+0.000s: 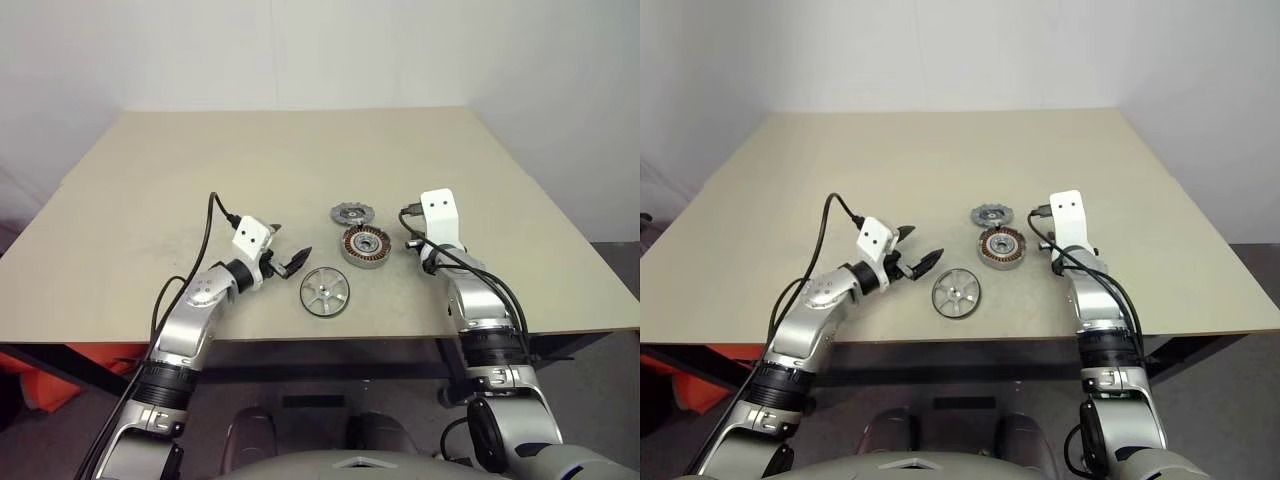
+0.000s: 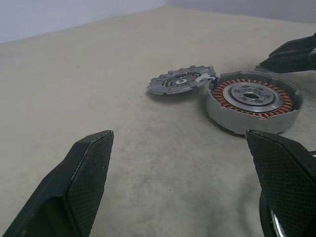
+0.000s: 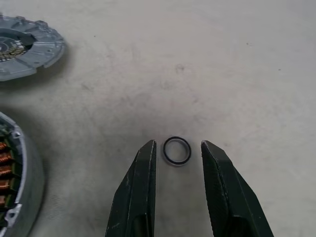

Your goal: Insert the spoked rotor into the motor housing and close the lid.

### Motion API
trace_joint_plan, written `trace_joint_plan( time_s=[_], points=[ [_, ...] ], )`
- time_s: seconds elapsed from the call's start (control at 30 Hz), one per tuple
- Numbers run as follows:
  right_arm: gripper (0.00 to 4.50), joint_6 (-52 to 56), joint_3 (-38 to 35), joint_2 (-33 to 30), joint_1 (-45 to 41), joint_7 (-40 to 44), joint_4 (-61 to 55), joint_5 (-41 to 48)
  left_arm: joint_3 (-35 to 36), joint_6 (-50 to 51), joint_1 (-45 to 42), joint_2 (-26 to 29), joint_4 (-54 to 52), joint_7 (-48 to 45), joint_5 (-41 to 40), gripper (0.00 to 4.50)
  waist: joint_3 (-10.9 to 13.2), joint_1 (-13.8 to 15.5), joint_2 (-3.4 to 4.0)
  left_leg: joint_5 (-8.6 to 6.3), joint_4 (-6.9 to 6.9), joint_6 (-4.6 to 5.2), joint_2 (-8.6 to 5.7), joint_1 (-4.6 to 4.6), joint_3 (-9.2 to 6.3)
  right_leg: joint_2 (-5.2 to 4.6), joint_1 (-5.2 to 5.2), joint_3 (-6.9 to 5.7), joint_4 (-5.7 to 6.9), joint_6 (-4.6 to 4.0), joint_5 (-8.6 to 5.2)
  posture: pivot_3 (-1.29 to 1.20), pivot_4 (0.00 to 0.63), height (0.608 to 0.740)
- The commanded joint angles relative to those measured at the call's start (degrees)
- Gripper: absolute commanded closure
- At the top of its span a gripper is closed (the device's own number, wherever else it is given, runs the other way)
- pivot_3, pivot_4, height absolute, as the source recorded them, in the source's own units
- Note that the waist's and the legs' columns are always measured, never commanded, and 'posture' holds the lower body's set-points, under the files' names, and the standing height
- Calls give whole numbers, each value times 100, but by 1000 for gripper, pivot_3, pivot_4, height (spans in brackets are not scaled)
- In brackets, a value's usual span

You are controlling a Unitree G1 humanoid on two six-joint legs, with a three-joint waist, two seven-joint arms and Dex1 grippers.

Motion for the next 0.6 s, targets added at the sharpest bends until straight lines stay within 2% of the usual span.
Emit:
trace_joint_plan(
  time_s=[0.03, 0.53, 0.6],
  points=[
    [2906, -222, -203, 84, -163, -61, 110, 187, 7, -42, -141, 45, -112, -37, 10, 0, 0, 0, 0, 0, 0, 0, 0, 0, 0, 0, 0, 0, 0, 0, 0, 0, 0, 740],
    [2906, -591, -299, 252, -374, -218, 855, 397, -1, -11, -102, 120, -204, -21, 15, 0, -1, -11, 0, 3, 0, -5, 0, 2, 0, 1, 1, 0, 0, 0, 0, 0, 0, 740],
    [3317, -571, -303, 243, -368, -207, 865, 414, 15, -14, -104, 133, -202, -6, 15, 0, -1, -13, 0, 3, -1, -5, 0, 3, 0, 1, 1, 0, 0, 0, 0, 0, 0, 740]
  ],
)
